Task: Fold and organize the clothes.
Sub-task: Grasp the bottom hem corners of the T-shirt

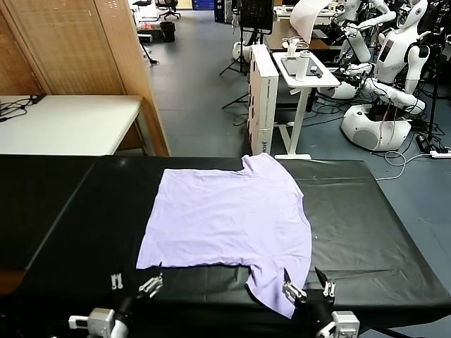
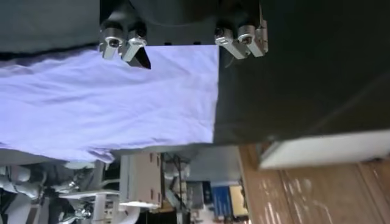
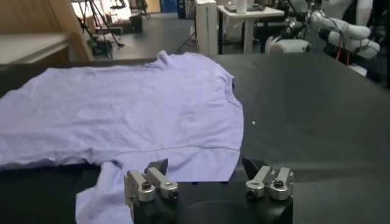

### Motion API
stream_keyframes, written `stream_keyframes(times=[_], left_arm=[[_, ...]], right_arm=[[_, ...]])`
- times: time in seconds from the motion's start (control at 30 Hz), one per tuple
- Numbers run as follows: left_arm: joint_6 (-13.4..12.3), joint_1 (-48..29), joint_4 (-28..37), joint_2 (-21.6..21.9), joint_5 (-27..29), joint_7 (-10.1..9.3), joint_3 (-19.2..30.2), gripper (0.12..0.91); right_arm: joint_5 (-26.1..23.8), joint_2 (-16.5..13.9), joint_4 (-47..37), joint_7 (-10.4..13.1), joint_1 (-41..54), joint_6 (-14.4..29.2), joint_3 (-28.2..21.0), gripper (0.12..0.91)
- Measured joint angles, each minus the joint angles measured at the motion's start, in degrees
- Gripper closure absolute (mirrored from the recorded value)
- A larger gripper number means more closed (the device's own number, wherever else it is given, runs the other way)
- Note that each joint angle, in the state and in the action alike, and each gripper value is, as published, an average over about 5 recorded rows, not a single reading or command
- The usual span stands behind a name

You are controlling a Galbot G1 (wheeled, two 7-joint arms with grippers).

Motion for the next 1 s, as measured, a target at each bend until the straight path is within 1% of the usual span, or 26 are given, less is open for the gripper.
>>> stream_keyframes(times=[0.2,0.33,0.43,0.57,0.8,1.0], left_arm=[[0.2,-2.9,1.6,0.3,-1.3,-0.17,-0.3,0.123],[0.6,-3.8,2.4,0.3,-1.8,-0.78,-0.3,0.123],[1.4,-3.7,2.6,0.3,-2.4,-1.12,-0.3,0.123],[3.1,-3.6,2.8,0.1,-2.5,-1.54,-0.3,0.127],[5.2,-3.9,3.4,-0.1,-2.3,-2.93,-0.5,0.219],[6.0,-4.0,3.7,-0.3,-2.2,-3.06,-0.4,0.245]], right_arm=[[0.1,0.0,-1.1,0.2,0.6,0.2,0.0,0.118],[0.5,0.2,-2.0,0.2,1.1,0.6,-0.1,0.118],[0.7,0.2,-2.5,0.3,1.2,0.7,-0.2,0.118],[0.8,0.3,-2.8,0.3,1.3,0.7,-0.4,0.118],[0.7,0.3,-2.7,0.4,1.3,0.8,-0.6,0.118],[0.6,0.4,-2.6,1.0,1.0,0.4,-0.9,0.118]])
